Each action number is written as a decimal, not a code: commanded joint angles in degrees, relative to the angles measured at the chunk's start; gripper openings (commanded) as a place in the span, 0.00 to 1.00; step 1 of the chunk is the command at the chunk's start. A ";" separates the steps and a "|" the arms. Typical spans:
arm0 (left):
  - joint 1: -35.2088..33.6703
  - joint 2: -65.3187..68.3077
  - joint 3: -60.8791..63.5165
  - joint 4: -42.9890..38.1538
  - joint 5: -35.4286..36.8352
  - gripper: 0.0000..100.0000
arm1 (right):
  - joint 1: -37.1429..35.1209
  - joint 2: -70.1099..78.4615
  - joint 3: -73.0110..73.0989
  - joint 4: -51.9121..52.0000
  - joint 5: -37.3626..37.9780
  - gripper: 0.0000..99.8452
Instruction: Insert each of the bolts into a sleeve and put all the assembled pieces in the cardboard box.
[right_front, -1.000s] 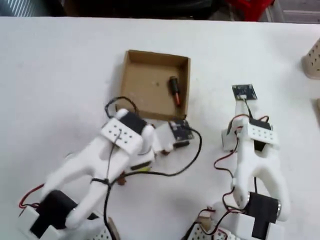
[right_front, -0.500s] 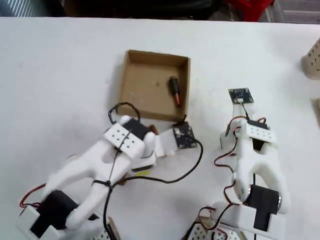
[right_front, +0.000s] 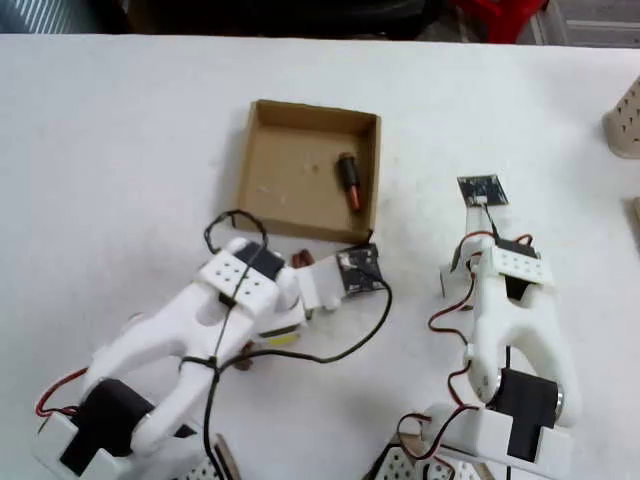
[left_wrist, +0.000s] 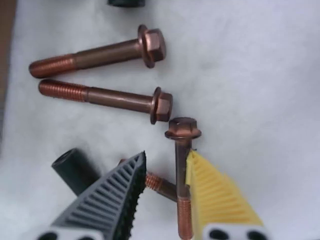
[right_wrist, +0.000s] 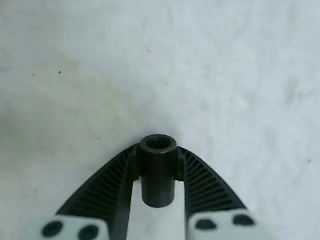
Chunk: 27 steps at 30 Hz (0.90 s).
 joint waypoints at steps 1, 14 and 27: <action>-0.57 2.24 -0.62 -0.53 0.09 0.19 | 0.22 -0.13 -2.55 0.31 0.79 0.02; -0.48 19.65 -16.44 6.86 8.09 0.20 | 0.40 -0.13 -2.55 0.31 0.79 0.02; 3.21 20.62 -16.70 6.51 9.05 0.06 | 0.40 -0.13 -2.55 0.13 0.79 0.02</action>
